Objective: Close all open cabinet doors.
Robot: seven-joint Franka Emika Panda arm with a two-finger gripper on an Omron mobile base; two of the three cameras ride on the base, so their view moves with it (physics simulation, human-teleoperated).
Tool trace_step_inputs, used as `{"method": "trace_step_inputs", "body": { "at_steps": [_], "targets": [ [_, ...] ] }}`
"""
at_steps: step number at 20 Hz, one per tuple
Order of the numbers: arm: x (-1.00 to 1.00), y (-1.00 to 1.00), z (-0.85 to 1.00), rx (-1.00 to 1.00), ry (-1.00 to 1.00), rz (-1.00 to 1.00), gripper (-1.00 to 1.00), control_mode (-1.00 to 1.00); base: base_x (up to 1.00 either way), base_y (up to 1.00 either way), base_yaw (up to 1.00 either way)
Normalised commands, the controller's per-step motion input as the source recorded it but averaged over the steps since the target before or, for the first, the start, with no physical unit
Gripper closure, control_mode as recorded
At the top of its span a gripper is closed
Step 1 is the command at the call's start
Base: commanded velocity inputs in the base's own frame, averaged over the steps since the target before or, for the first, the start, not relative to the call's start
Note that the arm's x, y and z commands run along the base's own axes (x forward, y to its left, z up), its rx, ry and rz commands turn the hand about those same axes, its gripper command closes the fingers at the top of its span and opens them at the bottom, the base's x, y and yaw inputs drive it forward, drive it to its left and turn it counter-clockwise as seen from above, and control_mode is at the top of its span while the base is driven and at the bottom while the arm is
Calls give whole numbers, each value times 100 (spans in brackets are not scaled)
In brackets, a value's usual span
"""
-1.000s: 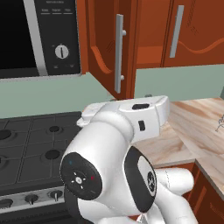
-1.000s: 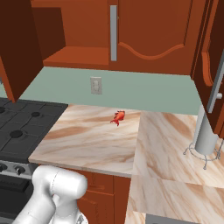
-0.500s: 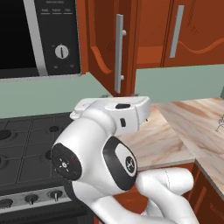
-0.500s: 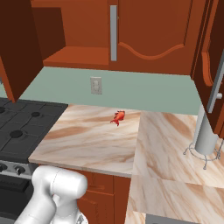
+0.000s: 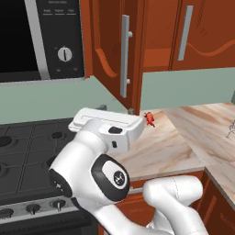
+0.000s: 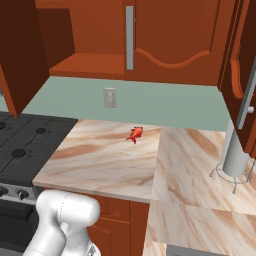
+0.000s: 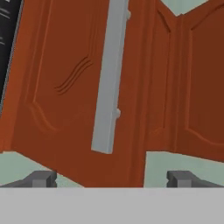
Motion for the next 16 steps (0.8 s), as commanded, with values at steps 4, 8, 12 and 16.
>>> {"method": "trace_step_inputs", "body": {
  "at_steps": [4,8,12,16],
  "targets": [
    [29,4,-1,4,-8,-15,-100,-100,0,0,0],
    [26,0,0,5,-6,-14,-100,-100,0,0,0],
    [25,0,0,3,-3,-13,-100,-100,0,0,0],
    [22,0,0,2,-1,-11,-100,-100,0,0,0]
  ]
}}
